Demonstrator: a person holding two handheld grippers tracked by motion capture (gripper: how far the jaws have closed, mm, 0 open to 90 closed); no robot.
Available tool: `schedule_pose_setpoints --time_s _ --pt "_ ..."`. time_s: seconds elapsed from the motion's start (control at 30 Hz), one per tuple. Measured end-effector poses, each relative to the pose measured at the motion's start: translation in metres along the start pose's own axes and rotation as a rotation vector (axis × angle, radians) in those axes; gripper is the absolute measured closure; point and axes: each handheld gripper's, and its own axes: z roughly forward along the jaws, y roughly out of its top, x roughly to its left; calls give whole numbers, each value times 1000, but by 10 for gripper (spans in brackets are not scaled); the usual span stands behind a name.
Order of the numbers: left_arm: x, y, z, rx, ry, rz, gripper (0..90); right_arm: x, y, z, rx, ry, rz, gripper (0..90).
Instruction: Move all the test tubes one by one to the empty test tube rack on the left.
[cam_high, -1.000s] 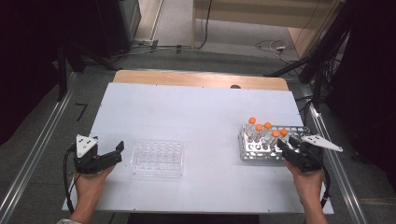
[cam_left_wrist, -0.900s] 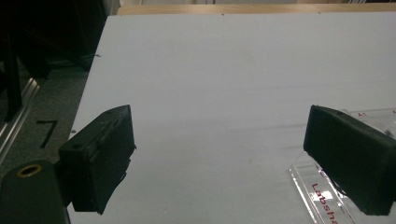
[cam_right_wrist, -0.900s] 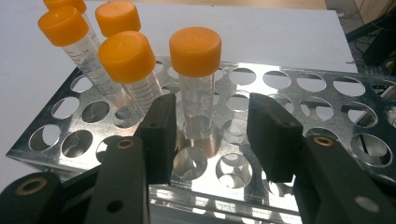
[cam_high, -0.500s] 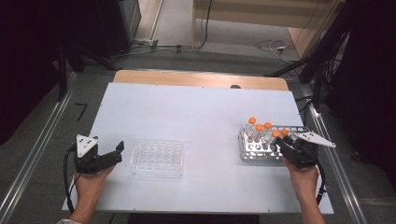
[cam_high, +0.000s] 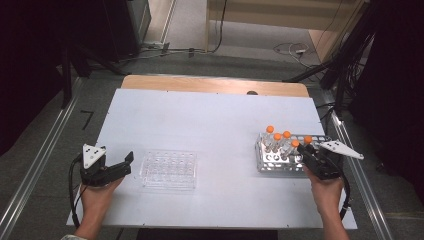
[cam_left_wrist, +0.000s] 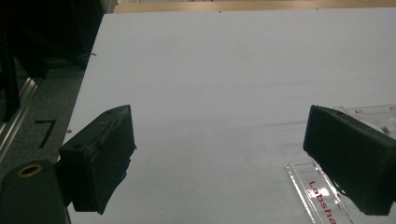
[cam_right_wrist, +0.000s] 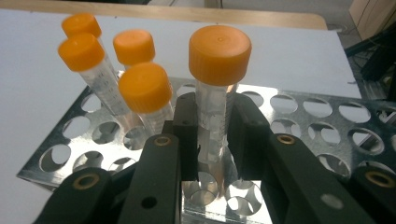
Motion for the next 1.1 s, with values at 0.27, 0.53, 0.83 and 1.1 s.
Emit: schedule_pose_setpoints --time_s 0.27,0.53,0.83,1.1 --pt "0 0 0 4 -7 -1 99 -1 9 -16 -63 2 12 721" --pt "1 2 -4 -12 -12 -7 99 2 17 -35 -111 -9 -8 721" --pt "-12 14 -18 -37 -42 19 99 17 13 -50 -74 30 -64 721" --pt "-52 37 -28 -35 -222 82 138 47 14 -59 -56 118 -128 721"
